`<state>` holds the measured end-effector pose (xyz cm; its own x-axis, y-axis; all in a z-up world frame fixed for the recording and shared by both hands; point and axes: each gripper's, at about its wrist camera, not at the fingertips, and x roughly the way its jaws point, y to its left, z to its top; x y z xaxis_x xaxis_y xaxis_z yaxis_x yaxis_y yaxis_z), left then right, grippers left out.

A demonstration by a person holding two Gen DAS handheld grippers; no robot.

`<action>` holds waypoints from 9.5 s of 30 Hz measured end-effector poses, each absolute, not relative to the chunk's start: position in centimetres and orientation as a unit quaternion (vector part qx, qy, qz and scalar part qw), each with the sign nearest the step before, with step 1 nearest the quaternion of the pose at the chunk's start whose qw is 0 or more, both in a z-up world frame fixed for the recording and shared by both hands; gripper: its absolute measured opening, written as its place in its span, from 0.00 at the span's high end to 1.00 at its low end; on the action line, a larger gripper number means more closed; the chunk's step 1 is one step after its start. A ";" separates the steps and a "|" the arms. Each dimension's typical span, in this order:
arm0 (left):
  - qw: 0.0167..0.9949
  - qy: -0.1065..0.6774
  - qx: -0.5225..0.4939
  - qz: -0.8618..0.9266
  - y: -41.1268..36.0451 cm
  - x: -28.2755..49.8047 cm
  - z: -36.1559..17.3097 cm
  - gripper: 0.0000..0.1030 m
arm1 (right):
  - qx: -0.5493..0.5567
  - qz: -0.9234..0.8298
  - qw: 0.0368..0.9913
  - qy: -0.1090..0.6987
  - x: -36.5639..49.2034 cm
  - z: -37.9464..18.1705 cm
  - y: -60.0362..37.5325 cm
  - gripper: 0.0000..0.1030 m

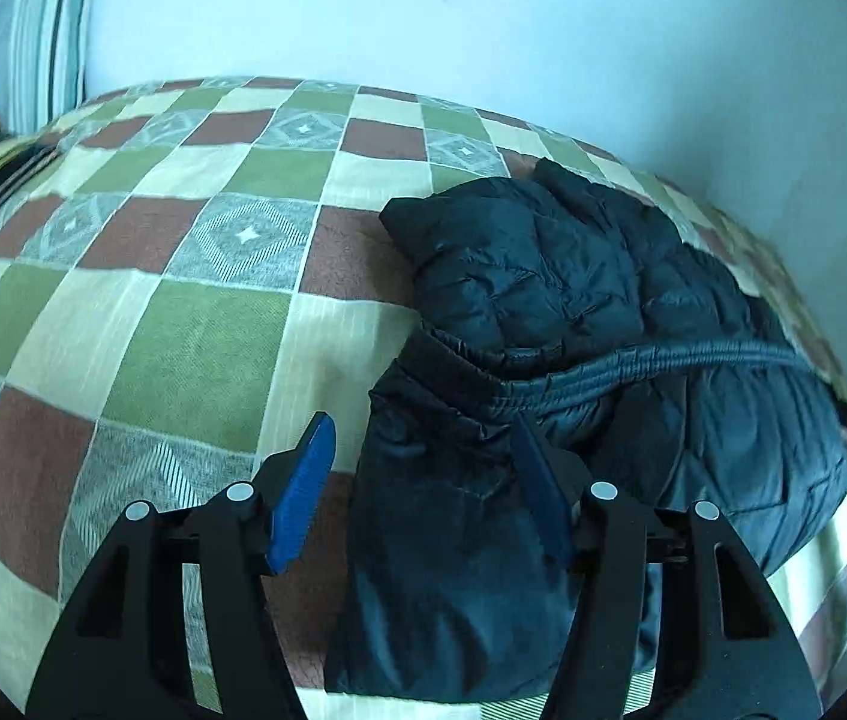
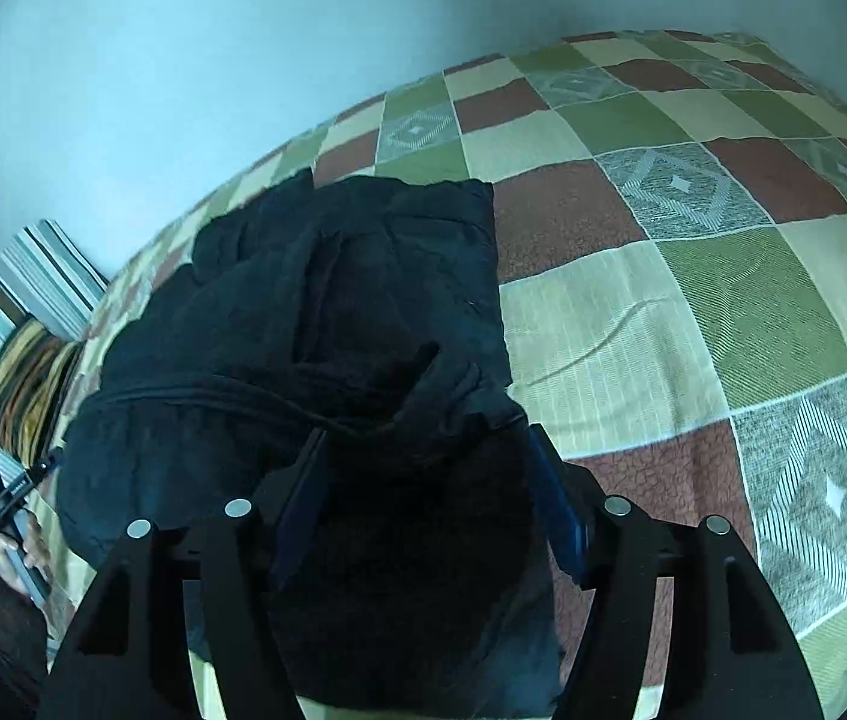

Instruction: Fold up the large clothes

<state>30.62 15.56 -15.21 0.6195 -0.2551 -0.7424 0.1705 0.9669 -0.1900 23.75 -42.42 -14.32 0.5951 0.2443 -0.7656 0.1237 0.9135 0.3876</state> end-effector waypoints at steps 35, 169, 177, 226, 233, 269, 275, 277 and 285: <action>0.899 0.414 0.080 -0.122 12.0 32.0 -15.4 0.53 | 0.072 0.024 0.903 0.424 24.3 -13.7 -38.7 0.88; 0.907 0.401 0.124 -0.002 -9.0 49.6 -21.6 0.40 | -0.003 -0.092 0.909 0.406 48.9 -20.0 -23.7 0.34; 0.905 0.406 0.127 0.001 -9.1 49.4 -20.9 0.39 | 0.004 -0.083 0.910 0.407 48.8 -18.9 -23.9 0.32; 0.903 0.383 -0.196 0.004 11.4 34.4 -17.3 0.91 | 0.219 -0.091 0.888 0.393 28.2 -16.3 -38.8 0.77; 0.911 0.365 -0.190 0.004 13.4 31.2 -15.0 0.92 | 0.215 -0.065 0.891 0.395 25.3 -15.3 -36.7 0.78; 0.887 0.406 -0.214 0.055 26.6 13.1 -16.3 0.64 | 0.174 -0.021 0.893 0.414 9.1 -14.0 -28.7 0.60; 0.888 0.406 -0.209 0.060 26.8 12.7 -16.5 0.50 | 0.129 -0.066 0.916 0.375 7.6 -10.3 -28.1 0.60; 0.885 0.407 -0.216 0.057 27.1 12.9 -16.7 0.47 | 0.131 -0.051 0.920 0.366 7.5 -9.4 -27.4 0.60; 0.882 0.410 -0.229 0.039 27.2 13.8 -16.7 0.42 | 0.149 0.047 0.905 0.395 10.7 -10.0 -21.3 0.60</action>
<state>13.85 27.19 -16.65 0.6608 -0.1198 -0.7409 -0.2564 0.8918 -0.3728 10.68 -21.33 -9.98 0.6841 0.2025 -0.7007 0.0328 0.9512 0.3070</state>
